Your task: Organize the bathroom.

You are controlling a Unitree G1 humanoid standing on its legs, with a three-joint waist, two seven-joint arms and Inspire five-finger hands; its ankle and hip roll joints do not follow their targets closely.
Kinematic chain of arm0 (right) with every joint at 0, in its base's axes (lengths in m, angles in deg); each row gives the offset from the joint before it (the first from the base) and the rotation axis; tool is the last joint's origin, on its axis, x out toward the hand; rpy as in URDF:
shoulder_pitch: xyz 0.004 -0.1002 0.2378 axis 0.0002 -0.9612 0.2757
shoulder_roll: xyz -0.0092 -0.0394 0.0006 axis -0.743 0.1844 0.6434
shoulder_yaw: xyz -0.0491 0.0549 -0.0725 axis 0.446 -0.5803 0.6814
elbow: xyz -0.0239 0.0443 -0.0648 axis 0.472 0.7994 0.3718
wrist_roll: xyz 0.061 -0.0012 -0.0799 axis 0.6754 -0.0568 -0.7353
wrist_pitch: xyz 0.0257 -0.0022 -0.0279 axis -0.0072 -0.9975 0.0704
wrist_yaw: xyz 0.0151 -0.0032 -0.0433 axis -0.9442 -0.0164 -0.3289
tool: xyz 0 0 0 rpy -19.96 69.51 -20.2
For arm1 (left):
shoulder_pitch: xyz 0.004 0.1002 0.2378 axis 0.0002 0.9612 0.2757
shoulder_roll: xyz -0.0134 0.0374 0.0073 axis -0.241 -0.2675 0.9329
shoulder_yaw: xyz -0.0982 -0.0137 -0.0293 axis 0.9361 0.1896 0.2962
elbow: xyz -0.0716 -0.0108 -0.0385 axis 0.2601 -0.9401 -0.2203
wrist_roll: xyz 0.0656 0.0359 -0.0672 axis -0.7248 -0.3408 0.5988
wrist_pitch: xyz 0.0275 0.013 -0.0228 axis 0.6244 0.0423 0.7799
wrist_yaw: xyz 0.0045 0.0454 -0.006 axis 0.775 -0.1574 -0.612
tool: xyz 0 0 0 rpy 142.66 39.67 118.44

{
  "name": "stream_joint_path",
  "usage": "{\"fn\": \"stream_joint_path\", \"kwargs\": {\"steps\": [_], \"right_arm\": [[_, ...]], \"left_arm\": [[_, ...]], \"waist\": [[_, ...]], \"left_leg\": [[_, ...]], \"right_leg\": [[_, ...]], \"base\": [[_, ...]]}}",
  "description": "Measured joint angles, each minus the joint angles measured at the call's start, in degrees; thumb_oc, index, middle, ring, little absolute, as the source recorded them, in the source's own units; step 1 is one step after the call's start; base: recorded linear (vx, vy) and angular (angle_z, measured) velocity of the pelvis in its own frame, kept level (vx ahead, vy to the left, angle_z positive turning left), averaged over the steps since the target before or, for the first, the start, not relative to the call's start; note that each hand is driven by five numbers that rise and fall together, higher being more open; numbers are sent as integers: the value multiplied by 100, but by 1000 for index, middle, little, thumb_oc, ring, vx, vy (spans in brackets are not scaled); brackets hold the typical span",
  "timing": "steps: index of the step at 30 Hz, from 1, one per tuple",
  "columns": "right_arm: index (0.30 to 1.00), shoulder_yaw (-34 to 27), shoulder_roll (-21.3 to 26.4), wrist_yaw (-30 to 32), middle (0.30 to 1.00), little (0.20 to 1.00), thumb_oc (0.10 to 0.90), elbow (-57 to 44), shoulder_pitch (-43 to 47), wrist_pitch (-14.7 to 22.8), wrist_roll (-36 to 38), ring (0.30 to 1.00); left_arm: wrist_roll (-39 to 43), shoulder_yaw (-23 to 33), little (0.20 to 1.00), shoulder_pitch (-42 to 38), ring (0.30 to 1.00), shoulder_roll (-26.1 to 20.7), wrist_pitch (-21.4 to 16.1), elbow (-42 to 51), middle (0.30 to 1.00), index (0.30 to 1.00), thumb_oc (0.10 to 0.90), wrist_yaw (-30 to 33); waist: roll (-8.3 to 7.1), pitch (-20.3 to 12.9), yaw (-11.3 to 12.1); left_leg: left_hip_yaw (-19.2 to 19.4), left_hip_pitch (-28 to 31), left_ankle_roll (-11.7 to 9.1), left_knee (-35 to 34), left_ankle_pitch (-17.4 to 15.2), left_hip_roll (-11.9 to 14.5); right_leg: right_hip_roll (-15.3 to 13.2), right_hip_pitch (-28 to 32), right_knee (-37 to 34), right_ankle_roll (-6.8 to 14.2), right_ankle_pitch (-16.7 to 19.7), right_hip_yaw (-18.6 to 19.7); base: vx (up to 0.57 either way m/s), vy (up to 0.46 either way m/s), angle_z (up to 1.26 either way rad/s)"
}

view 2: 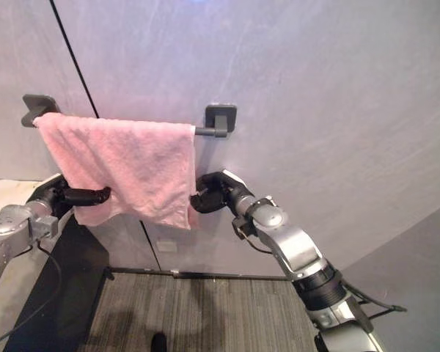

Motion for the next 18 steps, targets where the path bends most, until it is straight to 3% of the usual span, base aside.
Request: {"fn": "stream_joint_path", "kwargs": {"steps": [14, 18], "right_arm": [[900, 1, -3, -238, 900, 900, 800, 293, -272, 4, -142, 900], [900, -78, -159, -178, 900, 900, 800, 630, -658, 298, -317, 900]], "left_arm": [[-183, -18, 900, 172, 900, 6, 165, -176, 900, 900, 800, -128], [-197, -15, 900, 441, 900, 380, 137, -523, 900, 900, 800, -34]], "waist": [[-13, 7, -71], [-13, 7, -62]], "left_leg": [[60, 6, 0, 0, -8, 0], [63, 10, 4, 1, -13, -1]], "right_leg": [[-14, -7, 0, 0, 0, 12], [-12, -11, 10, 0, 0, 7]], "base": [[-2, 0, 0], [-40, 0, 0]]}}
